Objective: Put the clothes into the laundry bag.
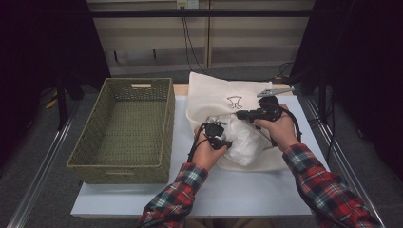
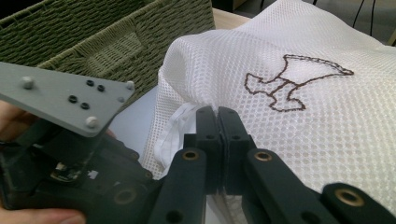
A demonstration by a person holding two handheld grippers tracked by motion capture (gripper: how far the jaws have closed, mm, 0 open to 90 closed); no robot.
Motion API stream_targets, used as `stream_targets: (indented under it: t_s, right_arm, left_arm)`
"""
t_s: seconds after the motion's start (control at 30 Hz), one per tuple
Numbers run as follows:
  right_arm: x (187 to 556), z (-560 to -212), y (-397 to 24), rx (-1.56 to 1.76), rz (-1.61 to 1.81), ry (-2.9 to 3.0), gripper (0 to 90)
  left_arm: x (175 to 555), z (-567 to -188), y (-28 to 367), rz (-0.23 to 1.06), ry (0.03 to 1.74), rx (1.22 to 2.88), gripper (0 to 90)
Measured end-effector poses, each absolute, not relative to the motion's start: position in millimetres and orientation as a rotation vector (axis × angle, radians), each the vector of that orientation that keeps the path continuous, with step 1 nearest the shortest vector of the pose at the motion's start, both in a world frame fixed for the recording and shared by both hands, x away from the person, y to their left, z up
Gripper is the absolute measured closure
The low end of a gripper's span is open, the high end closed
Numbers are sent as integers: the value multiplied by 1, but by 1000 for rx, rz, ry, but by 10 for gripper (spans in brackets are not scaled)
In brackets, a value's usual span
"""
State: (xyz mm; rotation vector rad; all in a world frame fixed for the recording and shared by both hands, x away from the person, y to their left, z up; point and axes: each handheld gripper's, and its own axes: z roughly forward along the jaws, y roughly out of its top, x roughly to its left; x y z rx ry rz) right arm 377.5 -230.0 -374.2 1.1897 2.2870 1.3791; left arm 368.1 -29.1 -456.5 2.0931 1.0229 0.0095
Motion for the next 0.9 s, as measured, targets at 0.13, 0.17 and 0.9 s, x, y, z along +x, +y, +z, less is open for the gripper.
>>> stream_targets:
  t_s: [0.13, 0.17, 0.9]
  right_arm:
    - [377, -374, -232, 1200, 1383, 2284, 887]
    - [377, -374, -233, 1201, 1388, 2281, 887]
    - [373, -369, -242, 1218, 1433, 2246, 887]
  left_arm:
    - [372, -456, -33, 68, 1022, 2084, 868]
    - [373, -455, -33, 80, 1017, 2089, 869]
    - [402, -445, -30, 248, 1064, 1973, 875]
